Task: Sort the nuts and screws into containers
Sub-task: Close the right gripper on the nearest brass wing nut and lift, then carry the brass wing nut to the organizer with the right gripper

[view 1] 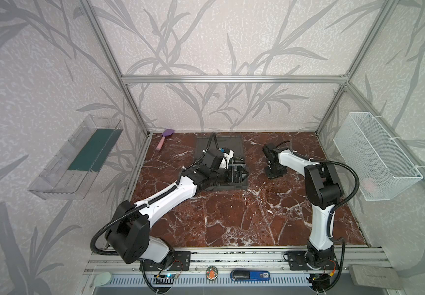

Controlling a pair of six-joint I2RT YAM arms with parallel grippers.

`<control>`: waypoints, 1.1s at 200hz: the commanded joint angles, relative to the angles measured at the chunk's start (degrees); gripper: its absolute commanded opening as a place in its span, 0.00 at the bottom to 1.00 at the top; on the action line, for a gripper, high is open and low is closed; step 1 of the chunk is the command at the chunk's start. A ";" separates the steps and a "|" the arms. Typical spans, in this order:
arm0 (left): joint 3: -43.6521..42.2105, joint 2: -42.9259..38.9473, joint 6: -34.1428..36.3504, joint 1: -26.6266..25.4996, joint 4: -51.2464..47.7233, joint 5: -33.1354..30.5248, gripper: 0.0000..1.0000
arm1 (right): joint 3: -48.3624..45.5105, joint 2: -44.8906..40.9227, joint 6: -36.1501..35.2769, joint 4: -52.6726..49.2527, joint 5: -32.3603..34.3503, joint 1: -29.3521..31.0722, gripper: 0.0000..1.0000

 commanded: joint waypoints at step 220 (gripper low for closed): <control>-7.84 -15.07 0.61 15.76 -5.93 1.62 0.99 | 28.96 5.72 11.19 3.27 -22.43 17.85 0.03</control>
